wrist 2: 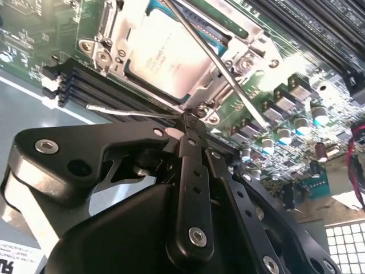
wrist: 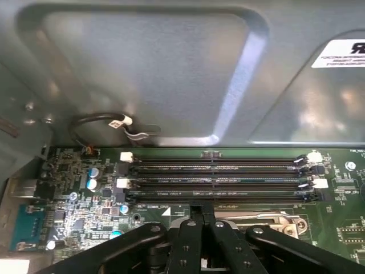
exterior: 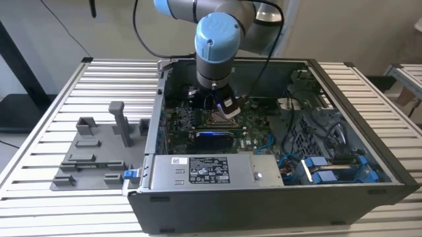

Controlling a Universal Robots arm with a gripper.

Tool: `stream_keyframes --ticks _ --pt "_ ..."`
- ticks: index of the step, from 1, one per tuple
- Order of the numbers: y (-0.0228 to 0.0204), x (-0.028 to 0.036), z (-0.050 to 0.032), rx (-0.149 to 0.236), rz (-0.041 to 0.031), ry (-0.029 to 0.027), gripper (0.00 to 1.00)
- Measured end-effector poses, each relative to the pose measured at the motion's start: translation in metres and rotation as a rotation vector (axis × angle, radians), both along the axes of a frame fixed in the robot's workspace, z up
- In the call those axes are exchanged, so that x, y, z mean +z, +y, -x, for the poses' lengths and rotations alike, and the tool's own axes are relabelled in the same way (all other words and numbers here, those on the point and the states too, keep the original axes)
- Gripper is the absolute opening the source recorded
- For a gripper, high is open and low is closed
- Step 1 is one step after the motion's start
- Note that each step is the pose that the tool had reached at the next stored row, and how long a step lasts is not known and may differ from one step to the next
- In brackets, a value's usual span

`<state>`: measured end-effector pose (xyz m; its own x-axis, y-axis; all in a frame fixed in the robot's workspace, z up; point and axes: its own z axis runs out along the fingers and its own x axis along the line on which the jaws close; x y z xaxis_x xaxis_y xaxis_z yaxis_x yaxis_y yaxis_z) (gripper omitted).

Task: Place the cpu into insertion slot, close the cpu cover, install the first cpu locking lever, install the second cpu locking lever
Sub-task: 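Install the first cpu locking lever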

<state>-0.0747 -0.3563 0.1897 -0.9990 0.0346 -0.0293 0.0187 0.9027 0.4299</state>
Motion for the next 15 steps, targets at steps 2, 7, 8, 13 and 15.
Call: stream_keyframes --ticks 2,7,8,13,15 --pt "0.0007 -0.0004 -0.0015 0.0 0.0 -0.0001 0.11" --pt "0.0032 -0.0014 -0.0068 0.0 0.0001 -0.0001 0.11" --pt "0.0036 -0.0017 -0.0077 0.0 0.0003 -0.0001 0.11" --pt "0.0046 -0.0034 -0.0126 0.0 0.0004 -0.0003 0.11" --pt "0.0046 -0.0037 -0.014 0.0 0.0005 -0.0002 0.11"
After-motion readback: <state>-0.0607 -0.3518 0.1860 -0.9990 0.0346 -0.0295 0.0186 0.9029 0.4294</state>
